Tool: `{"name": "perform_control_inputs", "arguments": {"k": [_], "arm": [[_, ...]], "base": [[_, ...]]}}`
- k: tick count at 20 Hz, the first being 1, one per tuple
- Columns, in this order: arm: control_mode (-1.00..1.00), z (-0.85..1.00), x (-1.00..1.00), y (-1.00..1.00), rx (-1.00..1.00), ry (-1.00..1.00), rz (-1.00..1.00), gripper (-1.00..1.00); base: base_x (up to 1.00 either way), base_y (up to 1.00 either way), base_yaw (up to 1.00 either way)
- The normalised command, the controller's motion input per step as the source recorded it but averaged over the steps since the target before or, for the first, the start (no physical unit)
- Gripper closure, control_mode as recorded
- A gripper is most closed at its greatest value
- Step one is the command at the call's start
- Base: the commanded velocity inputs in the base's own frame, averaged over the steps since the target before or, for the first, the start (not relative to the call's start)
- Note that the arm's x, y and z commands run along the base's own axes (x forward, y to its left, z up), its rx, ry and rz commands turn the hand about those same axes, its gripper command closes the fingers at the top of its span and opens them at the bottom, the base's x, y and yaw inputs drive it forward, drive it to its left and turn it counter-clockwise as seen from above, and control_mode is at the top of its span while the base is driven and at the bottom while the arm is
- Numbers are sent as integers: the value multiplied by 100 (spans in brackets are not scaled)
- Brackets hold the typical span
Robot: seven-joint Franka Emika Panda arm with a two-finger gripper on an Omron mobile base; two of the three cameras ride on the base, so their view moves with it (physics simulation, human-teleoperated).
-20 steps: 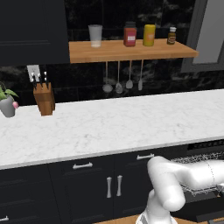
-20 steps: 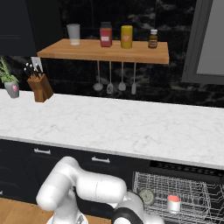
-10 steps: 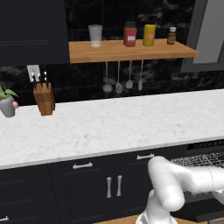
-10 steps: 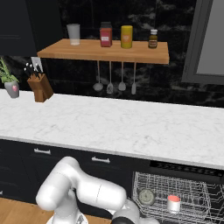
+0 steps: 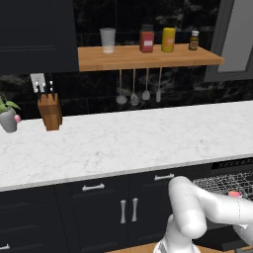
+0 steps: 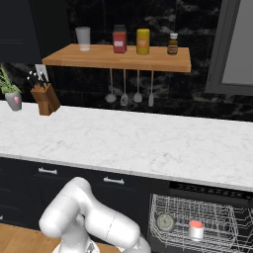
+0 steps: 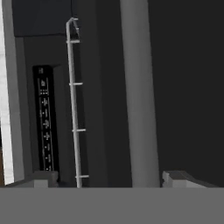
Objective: Pick up the cup and bowl from the counter, place them in the dishwasher, and close the dishwasher door.
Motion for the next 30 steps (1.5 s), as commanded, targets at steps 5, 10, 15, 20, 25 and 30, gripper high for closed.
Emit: {"name": "perform_control_inputs", "arguments": {"k": [5, 10, 15, 20, 25, 30], "arm": [[-100, -23, 11, -9, 0, 0, 1, -100], [-100, -8, 54, 1, 0, -2, 1, -100], [-100, 0, 77, 0, 0, -10, 4, -100], [-100, 13, 81, 6, 0, -13, 2, -100], [-100, 32, 100, 9, 0, -16, 0, -100], [-100, 18, 100, 8, 0, -10, 0, -100]], "base": [[0, 0, 0], [0, 0, 0], [0, 0, 0], [0, 0, 0], [0, 0, 0], [0, 0, 0]]}}
